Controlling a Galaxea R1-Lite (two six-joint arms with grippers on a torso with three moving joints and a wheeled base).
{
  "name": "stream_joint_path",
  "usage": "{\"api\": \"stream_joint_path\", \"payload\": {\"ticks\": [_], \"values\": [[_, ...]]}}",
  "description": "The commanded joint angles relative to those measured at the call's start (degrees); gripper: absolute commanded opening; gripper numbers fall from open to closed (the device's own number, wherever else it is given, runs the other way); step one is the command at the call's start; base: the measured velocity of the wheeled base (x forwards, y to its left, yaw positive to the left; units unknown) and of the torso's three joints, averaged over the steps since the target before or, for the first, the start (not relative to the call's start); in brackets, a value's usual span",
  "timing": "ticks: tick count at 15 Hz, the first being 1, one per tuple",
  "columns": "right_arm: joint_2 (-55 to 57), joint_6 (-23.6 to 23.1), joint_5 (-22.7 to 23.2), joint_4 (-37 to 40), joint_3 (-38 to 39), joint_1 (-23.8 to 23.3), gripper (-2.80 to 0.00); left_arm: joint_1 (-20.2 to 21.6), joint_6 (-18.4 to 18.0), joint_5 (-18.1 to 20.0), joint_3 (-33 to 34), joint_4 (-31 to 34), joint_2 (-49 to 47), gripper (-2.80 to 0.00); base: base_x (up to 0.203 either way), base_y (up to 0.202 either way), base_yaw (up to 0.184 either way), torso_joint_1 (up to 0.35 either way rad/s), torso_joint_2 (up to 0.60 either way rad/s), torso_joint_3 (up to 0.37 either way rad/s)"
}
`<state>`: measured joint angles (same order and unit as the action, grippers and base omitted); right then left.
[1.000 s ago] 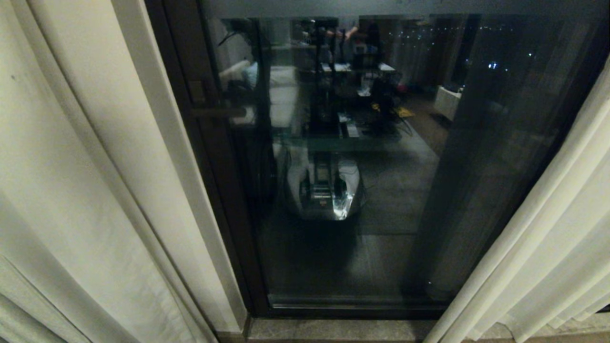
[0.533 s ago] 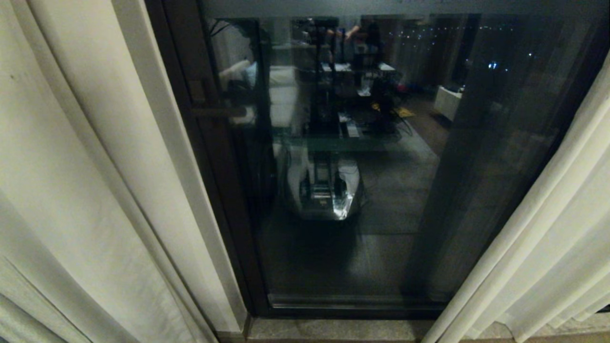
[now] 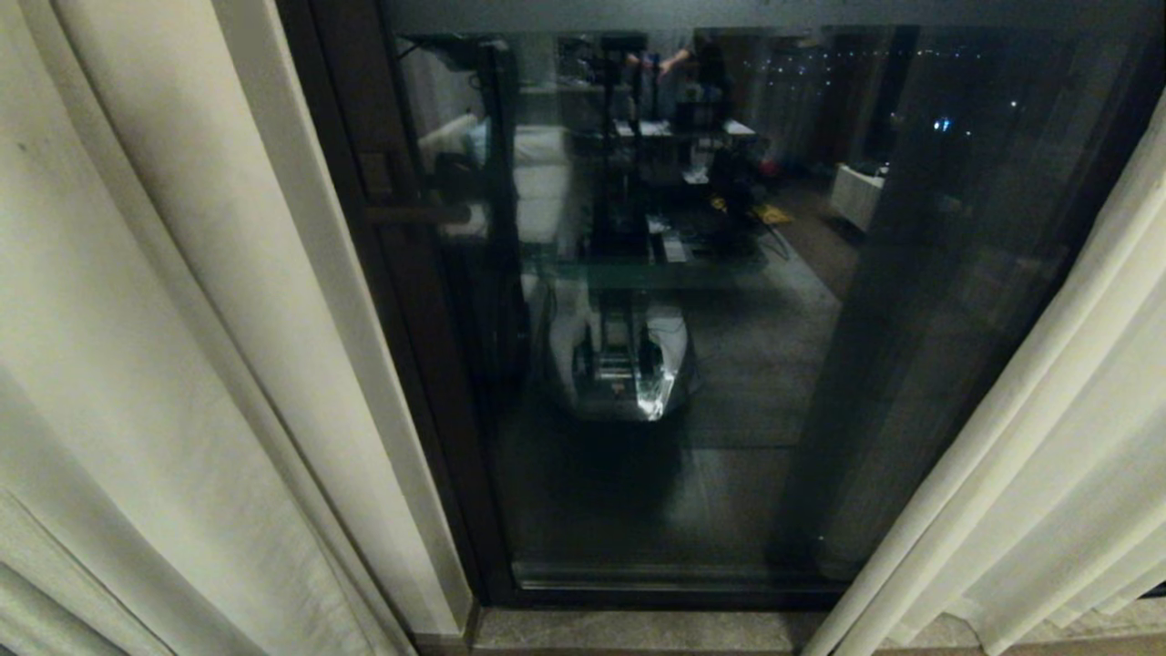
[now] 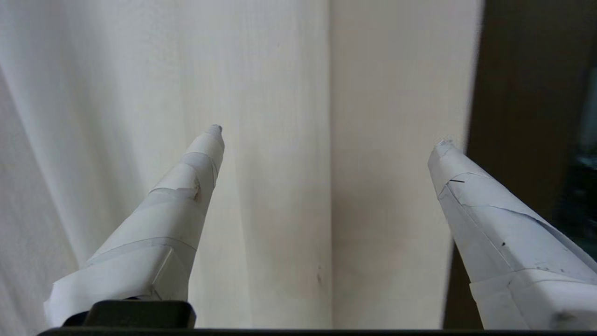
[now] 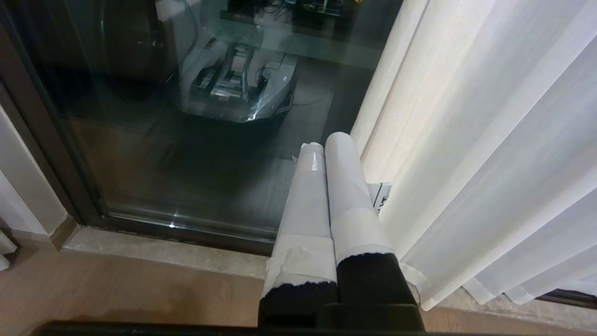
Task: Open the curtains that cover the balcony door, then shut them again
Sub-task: Close the inner curtains on both sides
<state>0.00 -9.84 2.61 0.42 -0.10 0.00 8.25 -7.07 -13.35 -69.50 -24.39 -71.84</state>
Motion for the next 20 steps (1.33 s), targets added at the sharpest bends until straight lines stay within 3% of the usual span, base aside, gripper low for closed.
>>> {"api": "stream_joint_path", "payload": {"ticks": [1,13,20], "values": [[0.1,-0.1,0.0,0.0,0.0,0.0,-2.8,0.9,0.0,-0.5,-2.3,-1.0,-5.7,0.0,0.0,0.0,0.0,0.0,0.0,0.0],[0.1,-0.1,0.0,0.0,0.0,0.0,-2.8,4.7,0.0,-1.6,-19.3,-1.5,-23.0,0.0,0.0,0.0,0.0,0.0,0.0,0.0],[0.1,-0.1,0.0,0.0,0.0,0.0,-2.8,5.9,0.0,-1.8,-20.8,-1.5,-25.4,0.0,0.0,0.0,0.0,0.0,0.0,0.0]]}}
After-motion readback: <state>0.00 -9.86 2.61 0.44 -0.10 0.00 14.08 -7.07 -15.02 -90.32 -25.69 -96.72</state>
